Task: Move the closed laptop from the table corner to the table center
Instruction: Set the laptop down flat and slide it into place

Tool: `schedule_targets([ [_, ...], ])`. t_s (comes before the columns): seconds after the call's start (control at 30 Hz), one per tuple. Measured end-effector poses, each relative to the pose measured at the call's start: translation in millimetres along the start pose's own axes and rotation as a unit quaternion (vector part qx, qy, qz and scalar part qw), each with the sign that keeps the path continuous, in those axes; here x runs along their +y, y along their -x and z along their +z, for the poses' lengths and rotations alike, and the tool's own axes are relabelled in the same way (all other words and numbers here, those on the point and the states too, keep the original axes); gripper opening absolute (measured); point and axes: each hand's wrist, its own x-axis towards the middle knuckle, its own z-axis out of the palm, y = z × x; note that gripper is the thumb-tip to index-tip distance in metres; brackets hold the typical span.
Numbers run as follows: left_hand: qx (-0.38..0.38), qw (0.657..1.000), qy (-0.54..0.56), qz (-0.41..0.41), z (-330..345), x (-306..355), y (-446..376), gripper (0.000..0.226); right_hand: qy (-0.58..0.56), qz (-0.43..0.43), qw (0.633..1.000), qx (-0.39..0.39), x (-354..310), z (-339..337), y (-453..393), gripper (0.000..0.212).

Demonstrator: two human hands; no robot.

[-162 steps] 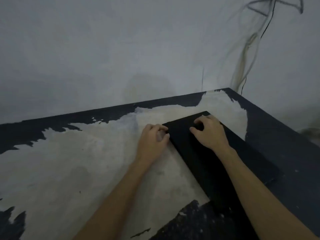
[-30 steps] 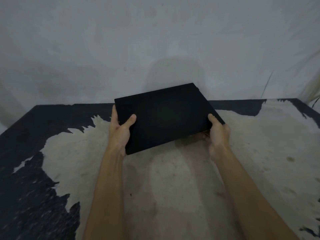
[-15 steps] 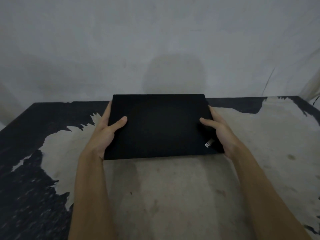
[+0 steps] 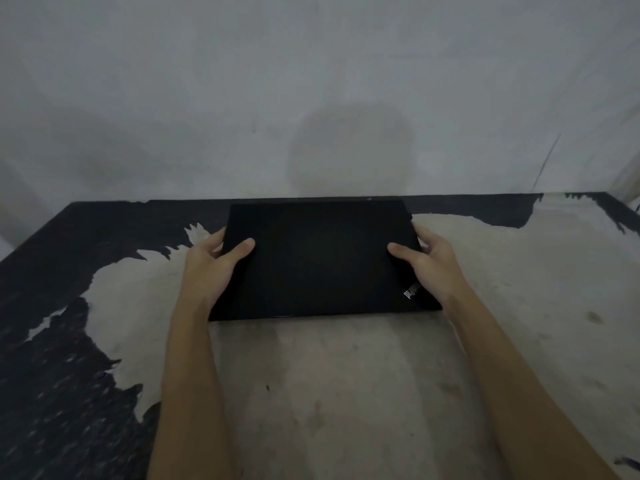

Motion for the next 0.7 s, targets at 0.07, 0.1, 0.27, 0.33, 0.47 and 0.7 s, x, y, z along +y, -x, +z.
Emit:
schedule_targets([
  [0.07, 0.014, 1.0, -0.005, 0.006, 2, -1, -3, 0.032, 0.016, -0.009, 1.0, 0.022, 3, 0, -1, 0.034],
  [0.1, 0.018, 1.0, -0.01, 0.011, 3, -2, -5, 0.032, 0.031, -0.015, 0.999, 0.032, 5, 0, -2, 0.034],
  [0.27, 0.018, 0.998, -0.033, 0.043, 6, -7, -17, 0.032, 0.104, -0.041, 0.99, 0.081, 14, -1, -9, 0.044],
  [0.33, 0.018, 0.998, -0.037, 0.043, 8, -9, -21, 0.037, 0.126, -0.05, 0.987, 0.087, 16, -3, -13, 0.043],
  [0.47, 0.028, 0.997, -0.055, 0.046, 10, -16, -27, 0.051, 0.147, -0.057, 0.984, 0.088, 16, -4, -18, 0.036],
  [0.7, 0.05, 0.988, -0.121, 0.079, 18, -18, -28, 0.042, 0.19, -0.066, 0.975, 0.098, 21, -7, -25, 0.046],
])
